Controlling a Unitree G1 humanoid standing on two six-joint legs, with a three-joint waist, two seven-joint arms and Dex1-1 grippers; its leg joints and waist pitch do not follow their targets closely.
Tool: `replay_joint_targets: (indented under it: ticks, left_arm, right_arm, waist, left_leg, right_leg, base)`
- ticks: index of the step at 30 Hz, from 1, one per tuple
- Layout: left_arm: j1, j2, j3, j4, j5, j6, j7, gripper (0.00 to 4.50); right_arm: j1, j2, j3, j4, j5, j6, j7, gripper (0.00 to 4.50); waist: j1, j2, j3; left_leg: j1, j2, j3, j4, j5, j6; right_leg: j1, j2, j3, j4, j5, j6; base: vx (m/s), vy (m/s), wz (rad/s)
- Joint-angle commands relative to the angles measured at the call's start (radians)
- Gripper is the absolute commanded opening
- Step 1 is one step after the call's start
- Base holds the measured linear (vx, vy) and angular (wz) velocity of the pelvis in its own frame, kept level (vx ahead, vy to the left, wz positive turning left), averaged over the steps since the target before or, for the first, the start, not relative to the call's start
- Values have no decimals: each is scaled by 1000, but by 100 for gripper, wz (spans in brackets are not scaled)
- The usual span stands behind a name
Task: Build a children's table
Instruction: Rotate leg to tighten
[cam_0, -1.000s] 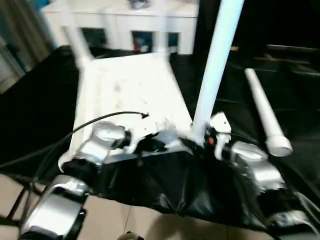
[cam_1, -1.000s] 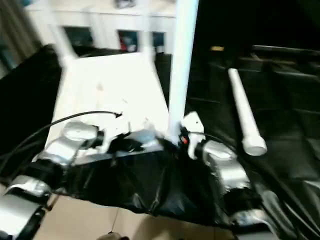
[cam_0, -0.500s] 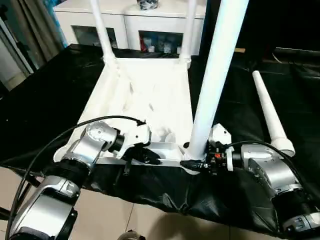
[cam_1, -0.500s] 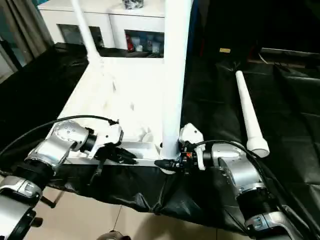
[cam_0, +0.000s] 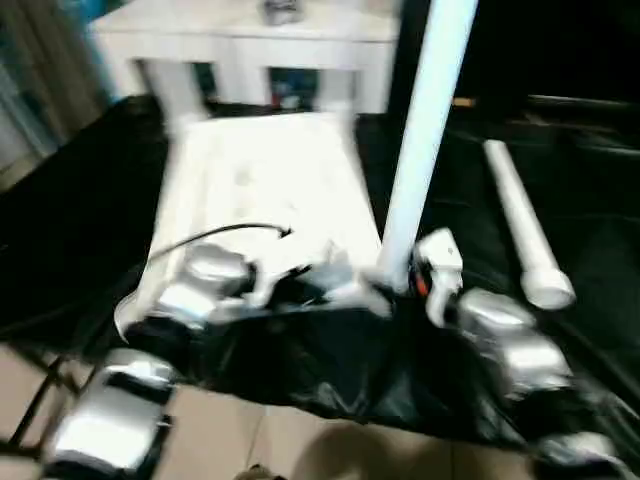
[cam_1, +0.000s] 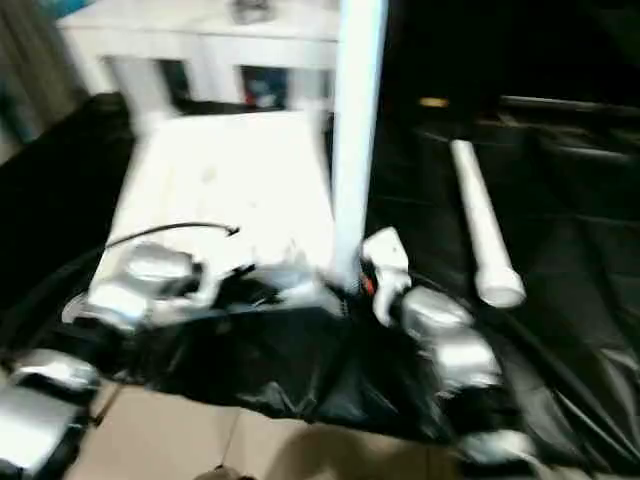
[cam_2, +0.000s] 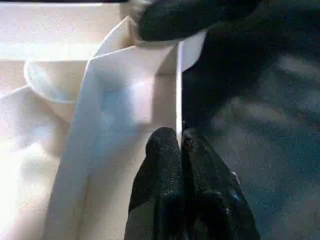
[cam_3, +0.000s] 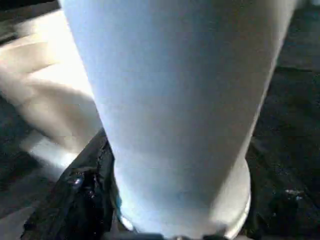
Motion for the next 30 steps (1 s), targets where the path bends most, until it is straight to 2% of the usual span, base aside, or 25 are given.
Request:
replay_joint_targets:
  ticks: [1,2,3,7,8,10,11,14,18,22,24,25,30]
  left_arm:
    - [-4,-65,-15,-65,4,38,59,0]
    - [-1,-83,-14,-77,12,57,89,0]
    - [2,-102,-17,-89,18,71,113,0]
    - [10,-118,-25,-104,22,84,132,0]
    - [15,-120,-31,-106,23,79,134,0]
    - [29,-114,-42,-121,22,79,132,0]
    - [30,-113,-42,-124,22,82,133,0]
    - [41,-100,-41,-133,23,79,122,0]
    - [51,-64,-42,-134,14,30,68,0]
    - [58,-12,-53,-129,-5,-42,-38,0]
    - [58,1,-54,-128,-12,-55,-69,0]
    - [63,17,-51,-138,-38,-61,-132,0]
    - [67,45,-66,-137,-46,-88,-205,0]
  right_arm:
    - [-17,74,36,60,-32,12,-120,279]
    - [-23,98,31,76,-44,11,-168,279]
    - [-28,119,33,89,-55,-1,-198,279]
    - [-36,142,36,110,-72,-32,-226,279]
    - [-45,149,26,123,-70,-46,-240,314]
    - [-54,155,-5,122,-30,-57,-218,349]
    - [-54,155,-6,121,-27,-58,-215,349]
    - [-50,132,7,107,-34,-74,-175,373]
    - [-34,70,32,68,-7,-82,-22,373]
    - [-9,-29,100,7,-1,-92,210,373]
    - [-7,-59,118,-4,1,-90,276,373]
    - [-3,-110,152,-28,11,-79,400,373]
    - [-3,-167,192,-54,21,-63,540,373]
  waist:
    - [-3,-10,-62]
    - [-5,-13,-62]
    - [-6,-11,-63]
    - [-4,-8,-67]
    - [-4,-9,-68]
    - [-4,-9,-66]
    - [-4,-4,-66]
    - [-5,-5,-69]
    - [0,-8,-73]
    - [9,-9,-76]
    - [11,-6,-75]
    - [14,-8,-73]
    - [28,-10,-72]
  left_leg:
    - [10,69,-47,-80,-265,2]
    - [9,69,-46,-79,-258,6]
    - [13,68,-43,-78,-244,9]
    - [8,68,-39,-75,-207,35]
    - [8,67,-39,-75,-205,40]
    - [8,67,-38,-75,-220,44]
    - [9,68,-40,-75,-219,43]
    - [8,72,-39,-76,-207,44]
    - [2,67,-36,-69,-171,73]
    - [0,70,-34,-64,-140,103]
    - [1,72,-35,-65,-143,106]
    - [4,73,-33,-66,-162,104]
    - [5,75,-34,-67,-182,93]
  right_leg:
    - [51,-100,71,-99,-428,-101]
    - [51,-99,72,-98,-417,-103]
    - [46,-99,75,-97,-398,-112]
    - [50,-94,77,-86,-305,-135]
    - [51,-93,77,-84,-291,-139]
    - [53,-96,77,-86,-305,-140]
    - [52,-96,77,-85,-306,-141]
    - [53,-92,79,-78,-256,-152]
    - [58,-93,79,-71,-200,-164]
    - [59,-89,76,-64,-163,-165]
    - [57,-89,75,-63,-163,-169]
    - [55,-88,75,-67,-190,-169]
    - [53,-91,76,-72,-254,-156]
  base:
    - [0,0,0]
    - [0,0,0]
    - [0,0,0]
    - [0,0,0]
    - [0,0,0]
    - [0,0,0]
    - [0,0,0]
    - [0,0,0]
    - [0,0,0]
    - [0,0,0]
    - [0,0,0]
    - [0,0,0]
    - [0,0,0]
